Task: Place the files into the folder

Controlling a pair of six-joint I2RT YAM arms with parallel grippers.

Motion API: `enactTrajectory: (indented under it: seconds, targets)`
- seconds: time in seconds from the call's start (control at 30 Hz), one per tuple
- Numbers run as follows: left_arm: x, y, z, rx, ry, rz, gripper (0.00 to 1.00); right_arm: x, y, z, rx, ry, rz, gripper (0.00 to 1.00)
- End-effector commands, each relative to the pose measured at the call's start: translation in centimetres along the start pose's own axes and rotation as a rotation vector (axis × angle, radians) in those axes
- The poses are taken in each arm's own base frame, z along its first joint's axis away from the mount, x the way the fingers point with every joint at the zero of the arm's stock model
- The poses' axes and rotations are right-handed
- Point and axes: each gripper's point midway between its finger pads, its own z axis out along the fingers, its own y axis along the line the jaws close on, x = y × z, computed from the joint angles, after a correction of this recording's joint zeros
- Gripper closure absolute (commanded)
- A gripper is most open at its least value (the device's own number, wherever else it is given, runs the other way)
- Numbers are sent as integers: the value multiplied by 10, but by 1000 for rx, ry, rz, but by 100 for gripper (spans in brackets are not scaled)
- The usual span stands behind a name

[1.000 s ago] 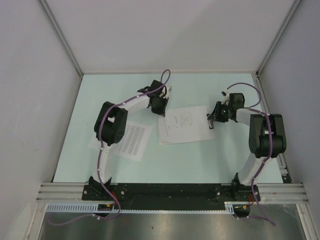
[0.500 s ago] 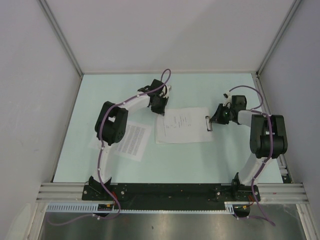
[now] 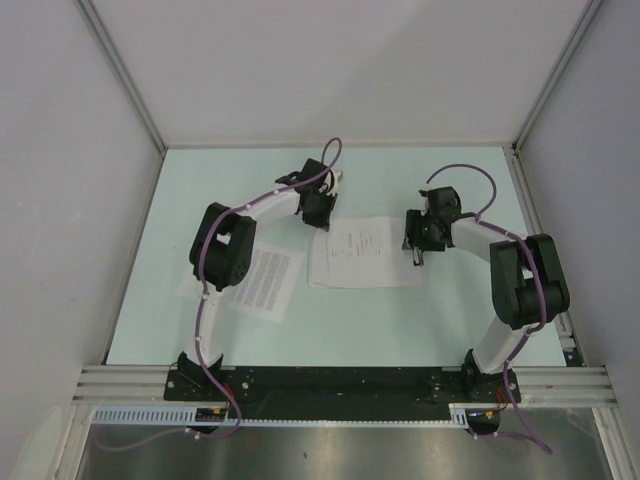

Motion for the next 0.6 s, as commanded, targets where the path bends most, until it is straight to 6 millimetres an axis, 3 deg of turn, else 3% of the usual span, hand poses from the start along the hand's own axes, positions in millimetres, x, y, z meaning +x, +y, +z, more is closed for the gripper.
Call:
enactTrajectory:
  seconds: [0.0,0.13,0.27,0.4,0.53,0.57]
  targets:
    - [34,5,14,-28,92,2,100,8,-9,0,182,28,-68,41]
    - [34,5,14,-27,91,1,100,15,-13,4,236,44,-83,50]
    - [36,5,15,-27,97,0,100,16,-10,7,218,47,-81,66]
    - [36,6,15,-27,99,0,100,14,-12,7,223,44,-81,73]
    - [34,5,16,-26,93,-3,100,18,-16,9,240,61,-85,73]
    - [35,5,16,-26,94,-1,100,20,-17,11,242,68,-84,78]
